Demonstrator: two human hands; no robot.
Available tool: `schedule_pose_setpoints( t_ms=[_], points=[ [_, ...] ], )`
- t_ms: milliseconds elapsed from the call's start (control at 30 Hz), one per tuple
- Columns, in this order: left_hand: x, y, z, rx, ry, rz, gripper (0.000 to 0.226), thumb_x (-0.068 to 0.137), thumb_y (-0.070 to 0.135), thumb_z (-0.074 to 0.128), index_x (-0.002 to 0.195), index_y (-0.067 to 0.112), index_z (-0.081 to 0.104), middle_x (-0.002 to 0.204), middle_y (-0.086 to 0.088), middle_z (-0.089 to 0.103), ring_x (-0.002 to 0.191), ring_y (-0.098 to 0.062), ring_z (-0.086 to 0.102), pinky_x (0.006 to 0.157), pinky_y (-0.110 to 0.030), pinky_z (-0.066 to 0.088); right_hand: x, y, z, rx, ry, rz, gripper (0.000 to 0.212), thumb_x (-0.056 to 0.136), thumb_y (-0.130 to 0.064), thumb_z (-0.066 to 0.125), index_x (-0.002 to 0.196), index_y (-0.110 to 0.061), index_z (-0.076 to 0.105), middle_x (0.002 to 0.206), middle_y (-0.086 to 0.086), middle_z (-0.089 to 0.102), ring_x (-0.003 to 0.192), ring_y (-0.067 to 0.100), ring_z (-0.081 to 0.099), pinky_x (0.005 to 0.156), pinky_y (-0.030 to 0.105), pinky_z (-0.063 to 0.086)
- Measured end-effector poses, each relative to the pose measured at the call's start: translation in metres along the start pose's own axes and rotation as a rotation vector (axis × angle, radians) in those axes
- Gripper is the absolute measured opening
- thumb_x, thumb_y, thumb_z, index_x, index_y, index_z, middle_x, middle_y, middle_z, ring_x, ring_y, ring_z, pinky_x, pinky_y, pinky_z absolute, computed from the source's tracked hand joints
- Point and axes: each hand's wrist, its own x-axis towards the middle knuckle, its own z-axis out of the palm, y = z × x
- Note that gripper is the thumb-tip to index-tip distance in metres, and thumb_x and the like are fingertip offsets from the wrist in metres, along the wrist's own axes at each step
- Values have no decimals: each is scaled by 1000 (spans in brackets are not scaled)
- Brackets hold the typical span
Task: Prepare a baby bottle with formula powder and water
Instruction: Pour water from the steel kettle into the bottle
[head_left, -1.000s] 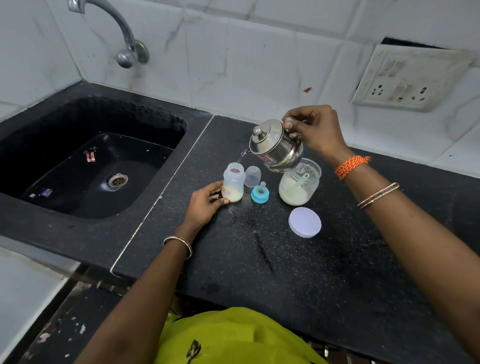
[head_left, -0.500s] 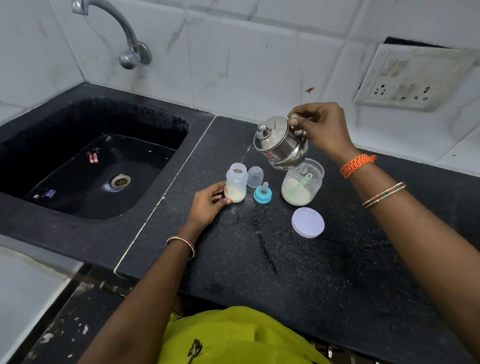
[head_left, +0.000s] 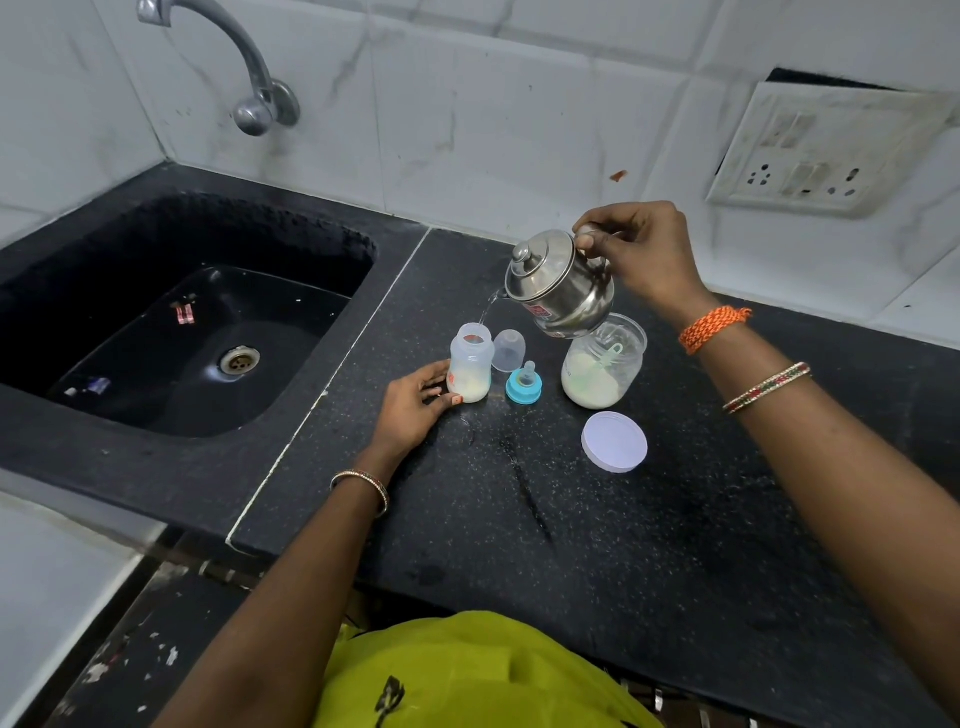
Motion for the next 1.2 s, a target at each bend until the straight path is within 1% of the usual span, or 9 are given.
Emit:
schedule_pose_setpoints(
  t_ms=[100,233,367,500,767,867,933,1067,1200],
  points=[
    [0,0,0,-1,-1,-4,55,76,1,72,128,5,53,122,-9,62,110,-15,59,95,-22,45,0,1,1,-5,0,-2,14,82,-9,70,94,-15,74,84,0,72,78,12,69,84,41,58],
    [0,0,0,-5,-6,2,54,76,0,71,127,7,54,119,-6,63,109,-14,60,97,-23,46,1,3,2,-13,-4,-2,14,81,-11,71,93,-15,75,83,0,73,78,12,69,84,42,57],
    [1,0,1,2,-7,10,53,77,-1,71,126,6,55,119,-7,63,108,-13,59,88,-6,44,2,6,2,-24,-6,-1,14,80,-14,71,93,-17,76,84,0,73,81,14,70,83,45,57],
    [0,1,1,7,1,6,54,76,0,71,127,5,54,118,-4,62,108,-12,59,85,-3,43,2,6,2,-26,6,2,14,80,-15,72,93,-19,76,83,-3,73,83,15,70,83,45,57],
    [0,0,1,5,1,2,54,76,1,71,127,6,54,120,-6,62,108,-12,59,91,-12,44,3,3,1,-33,24,-8,13,80,-16,71,91,-19,76,81,-4,72,82,16,70,82,46,57],
    [0,0,1,7,1,5,53,76,1,72,126,7,54,120,-8,63,109,-13,60,95,-20,45,3,2,1,-29,22,-12,14,81,-14,71,92,-20,75,81,-3,72,81,15,70,82,45,57],
    [0,-1,1,13,1,3,53,76,1,72,126,7,55,121,-9,63,109,-14,60,93,-17,45,3,2,1,-33,23,-17,14,81,-14,71,94,-18,75,83,-2,72,82,16,70,83,44,57],
    [1,0,1,21,9,2,54,76,1,72,127,5,54,121,-9,63,107,-12,59,85,-2,42,4,1,0,-33,25,-21,14,81,-14,71,94,-16,75,85,-1,73,85,17,70,83,45,57],
    [1,0,1,13,11,4,54,76,0,71,127,4,53,120,-10,63,106,-12,59,84,-2,42,5,1,1,-46,24,-30,14,82,-14,71,95,-15,76,86,-1,73,84,16,70,83,45,57]
  ],
)
